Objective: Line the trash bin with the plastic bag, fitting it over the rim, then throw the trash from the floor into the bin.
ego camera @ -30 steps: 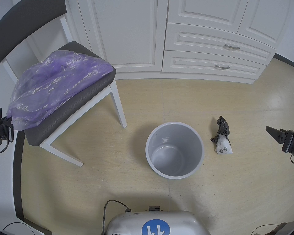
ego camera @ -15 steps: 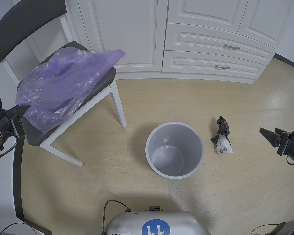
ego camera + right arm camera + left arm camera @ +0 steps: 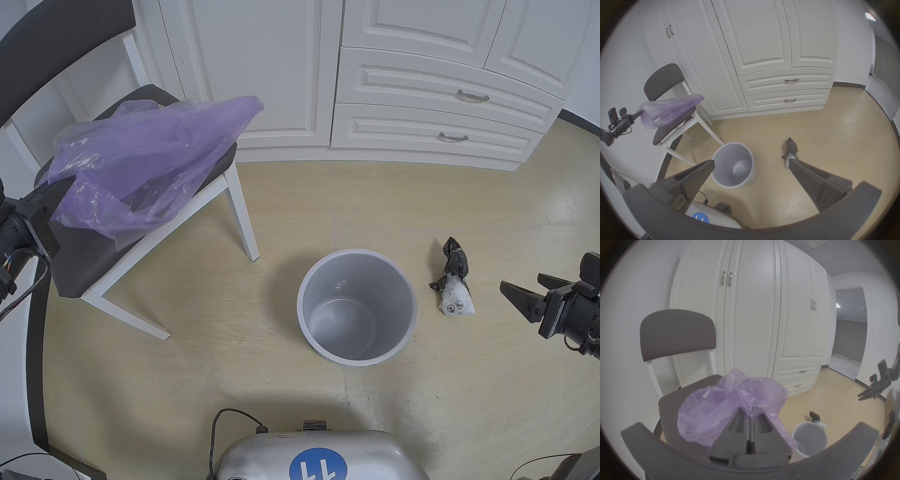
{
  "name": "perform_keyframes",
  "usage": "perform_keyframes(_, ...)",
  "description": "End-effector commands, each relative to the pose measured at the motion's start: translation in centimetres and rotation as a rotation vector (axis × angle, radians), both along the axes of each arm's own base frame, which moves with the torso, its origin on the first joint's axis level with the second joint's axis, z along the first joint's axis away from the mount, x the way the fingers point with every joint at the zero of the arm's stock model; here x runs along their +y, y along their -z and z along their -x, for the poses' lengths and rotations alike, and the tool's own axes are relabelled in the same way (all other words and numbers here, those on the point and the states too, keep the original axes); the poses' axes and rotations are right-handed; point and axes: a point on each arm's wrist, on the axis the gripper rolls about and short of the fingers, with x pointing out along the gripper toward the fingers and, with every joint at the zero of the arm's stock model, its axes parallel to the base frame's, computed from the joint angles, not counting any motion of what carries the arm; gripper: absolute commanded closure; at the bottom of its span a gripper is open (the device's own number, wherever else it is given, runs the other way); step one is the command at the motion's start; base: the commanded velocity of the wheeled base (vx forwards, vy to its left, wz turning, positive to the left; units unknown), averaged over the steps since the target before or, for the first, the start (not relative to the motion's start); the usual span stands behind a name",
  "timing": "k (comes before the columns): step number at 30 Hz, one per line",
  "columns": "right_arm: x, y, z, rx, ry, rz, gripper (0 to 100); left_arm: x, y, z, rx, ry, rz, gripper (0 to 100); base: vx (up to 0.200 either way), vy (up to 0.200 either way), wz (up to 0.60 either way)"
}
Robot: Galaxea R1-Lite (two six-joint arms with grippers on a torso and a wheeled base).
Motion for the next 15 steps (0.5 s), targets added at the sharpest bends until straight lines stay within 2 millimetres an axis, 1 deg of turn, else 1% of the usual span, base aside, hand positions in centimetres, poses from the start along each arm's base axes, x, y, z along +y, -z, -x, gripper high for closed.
perform_keyframes(1,0.4,0.3,-0.3,0.017,-0.007,0.009,0,-2.7,2.5,-2.8,0.037,0.014,0.019,100,0.0,0.0,0.0)
perform_keyframes(5,0.9,0.5,-0.3,0.028,-0.019,0.019,0,-5.1,2.5,-2.9,0.004,0.071,0.084,100,0.0,0.0,0.0)
perform_keyframes(6,1.1,0.6,-0.3,0.031,-0.018,0.022,0,-5.6,2.5,-2.8,0.007,0.09,0.101,100,0.0,0.0,0.0)
perform_keyframes(7,1.1,0.6,-0.3,0.031,-0.018,0.022,0,-5.6,2.5,-2.8,0.007,0.09,0.101,100,0.0,0.0,0.0)
perform_keyframes(8,1.2,0.7,-0.3,0.033,-0.005,0.03,0,-6.6,2.2,-2.6,0.005,0.122,0.121,100,0.0,0.0,0.0)
perform_keyframes(15,1.2,0.5,-0.3,0.024,0.008,0.031,0,-7.7,2.7,-2.5,0.032,0.133,0.115,100,0.0,0.0,0.0)
